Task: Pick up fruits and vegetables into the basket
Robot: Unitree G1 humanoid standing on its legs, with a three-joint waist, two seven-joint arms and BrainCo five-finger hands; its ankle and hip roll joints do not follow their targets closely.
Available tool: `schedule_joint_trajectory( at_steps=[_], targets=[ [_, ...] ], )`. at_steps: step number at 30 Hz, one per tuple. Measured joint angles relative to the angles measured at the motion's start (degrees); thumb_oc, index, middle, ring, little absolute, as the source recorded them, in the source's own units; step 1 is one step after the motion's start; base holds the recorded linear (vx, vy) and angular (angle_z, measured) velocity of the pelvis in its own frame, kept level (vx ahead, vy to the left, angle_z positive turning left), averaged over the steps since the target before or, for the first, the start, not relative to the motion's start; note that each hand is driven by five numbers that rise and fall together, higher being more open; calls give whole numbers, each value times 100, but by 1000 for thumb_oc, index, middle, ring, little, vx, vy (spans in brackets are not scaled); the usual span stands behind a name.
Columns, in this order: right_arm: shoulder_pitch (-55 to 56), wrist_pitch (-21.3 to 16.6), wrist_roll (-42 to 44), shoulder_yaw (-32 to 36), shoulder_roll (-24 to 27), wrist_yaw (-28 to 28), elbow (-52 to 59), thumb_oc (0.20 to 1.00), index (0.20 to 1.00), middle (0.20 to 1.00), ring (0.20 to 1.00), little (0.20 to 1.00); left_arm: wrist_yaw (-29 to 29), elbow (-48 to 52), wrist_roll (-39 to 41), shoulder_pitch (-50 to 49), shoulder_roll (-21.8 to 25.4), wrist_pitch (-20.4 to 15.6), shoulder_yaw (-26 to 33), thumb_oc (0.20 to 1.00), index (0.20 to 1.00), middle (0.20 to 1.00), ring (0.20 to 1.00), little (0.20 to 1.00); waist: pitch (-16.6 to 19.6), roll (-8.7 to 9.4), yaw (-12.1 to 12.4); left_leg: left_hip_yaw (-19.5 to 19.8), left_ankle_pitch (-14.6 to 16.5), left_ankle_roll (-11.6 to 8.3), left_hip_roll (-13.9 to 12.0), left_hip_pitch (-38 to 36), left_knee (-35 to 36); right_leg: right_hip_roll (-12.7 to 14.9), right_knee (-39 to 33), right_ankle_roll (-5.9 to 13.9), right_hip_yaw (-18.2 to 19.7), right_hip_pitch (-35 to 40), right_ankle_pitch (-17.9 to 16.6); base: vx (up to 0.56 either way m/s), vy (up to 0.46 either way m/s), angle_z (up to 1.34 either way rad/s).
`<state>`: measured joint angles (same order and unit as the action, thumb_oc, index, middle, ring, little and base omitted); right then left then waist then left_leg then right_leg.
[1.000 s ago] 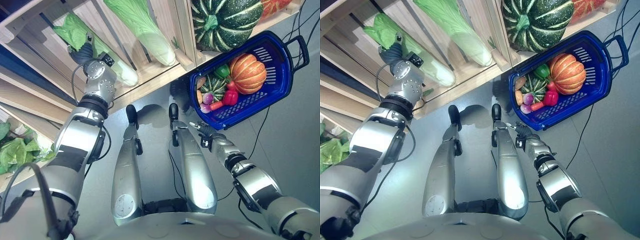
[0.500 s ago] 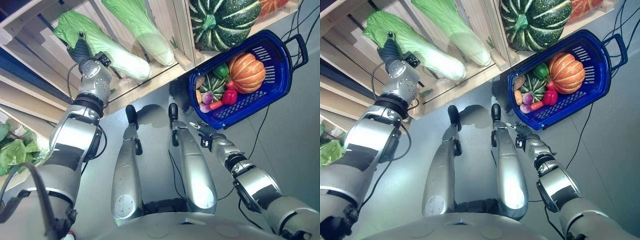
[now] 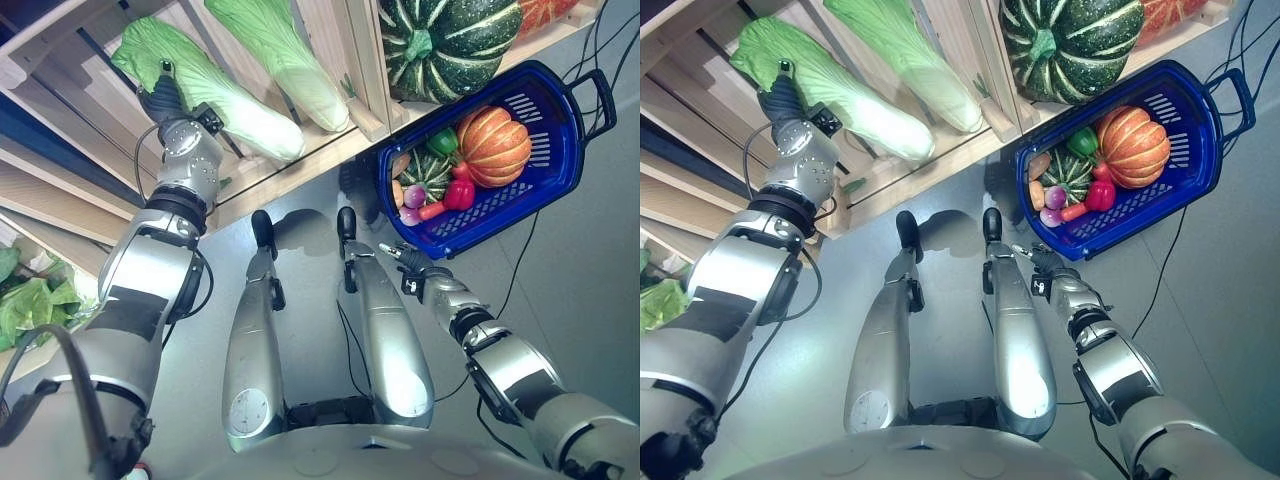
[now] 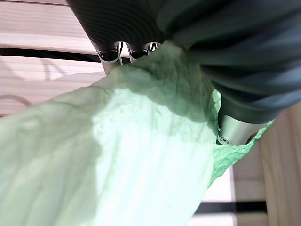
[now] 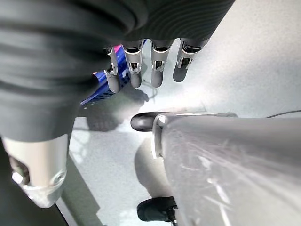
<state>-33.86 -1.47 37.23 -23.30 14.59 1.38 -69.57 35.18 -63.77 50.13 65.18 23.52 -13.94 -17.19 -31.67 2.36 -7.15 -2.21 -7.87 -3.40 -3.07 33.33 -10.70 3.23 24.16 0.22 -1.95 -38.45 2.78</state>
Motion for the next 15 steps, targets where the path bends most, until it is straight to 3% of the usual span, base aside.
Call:
schedule_joint_trajectory(
  at_steps=[8,15],
  targets=[
    [58,-524,357,300,139,231,216,1000,1000,1000,1000,1000,-426,919,-433,-656,2,-104,-111,200,200,200,200,200,0,0,47,12,1,-1,0,-122,19,1,-16,-1,-19,128,-2,0,0,0],
    [200,-1022,586,654,322,858,1462,1000,1000,1000,1000,1000,-496,1970,-985,-1303,24,-123,-108,200,200,200,200,200,0,-1,172,31,-6,-1,0,-122,18,0,-17,-1,-31,135,0,0,0,0]
  ],
)
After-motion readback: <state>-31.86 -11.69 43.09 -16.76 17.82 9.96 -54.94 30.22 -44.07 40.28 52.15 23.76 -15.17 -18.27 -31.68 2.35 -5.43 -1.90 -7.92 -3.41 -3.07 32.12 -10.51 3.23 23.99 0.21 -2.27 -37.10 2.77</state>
